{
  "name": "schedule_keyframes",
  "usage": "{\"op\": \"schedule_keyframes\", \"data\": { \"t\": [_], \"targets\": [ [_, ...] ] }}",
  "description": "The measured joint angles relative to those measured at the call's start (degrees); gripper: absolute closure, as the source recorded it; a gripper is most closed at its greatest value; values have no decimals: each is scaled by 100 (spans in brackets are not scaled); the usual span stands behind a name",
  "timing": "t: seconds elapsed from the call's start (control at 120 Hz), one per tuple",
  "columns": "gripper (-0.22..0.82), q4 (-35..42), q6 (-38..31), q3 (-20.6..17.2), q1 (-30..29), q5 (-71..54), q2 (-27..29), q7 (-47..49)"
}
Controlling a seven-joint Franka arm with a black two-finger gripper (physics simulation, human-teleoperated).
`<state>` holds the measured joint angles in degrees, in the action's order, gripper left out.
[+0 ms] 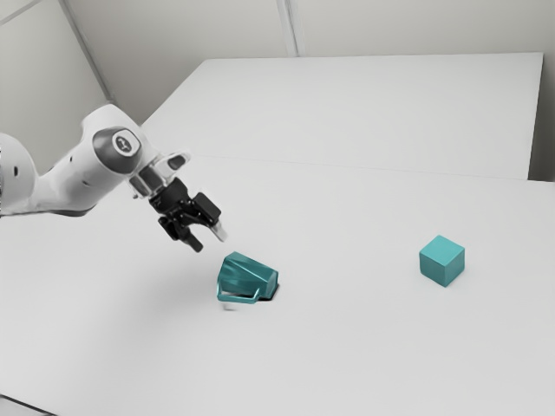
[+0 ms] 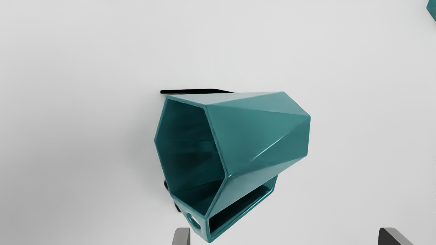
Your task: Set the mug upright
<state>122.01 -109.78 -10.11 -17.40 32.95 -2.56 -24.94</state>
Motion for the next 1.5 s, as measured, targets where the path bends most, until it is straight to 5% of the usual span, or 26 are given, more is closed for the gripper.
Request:
{"op": "schedule_keyframes", "data": {
  "t": [0.558, 1.117, 1.267, 1.5],
  "targets": [
    [0, 166, -395, 0, -415, 1497, -1001, -2067],
    [0, 159, 441, -12, -483, 1909, -1155, -2702],
    [8, 159, 486, -25, -431, 2060, -1200, -2806],
    [37, 159, 506, -26, -449, 2169, -1206, -2972]
  ]
}}
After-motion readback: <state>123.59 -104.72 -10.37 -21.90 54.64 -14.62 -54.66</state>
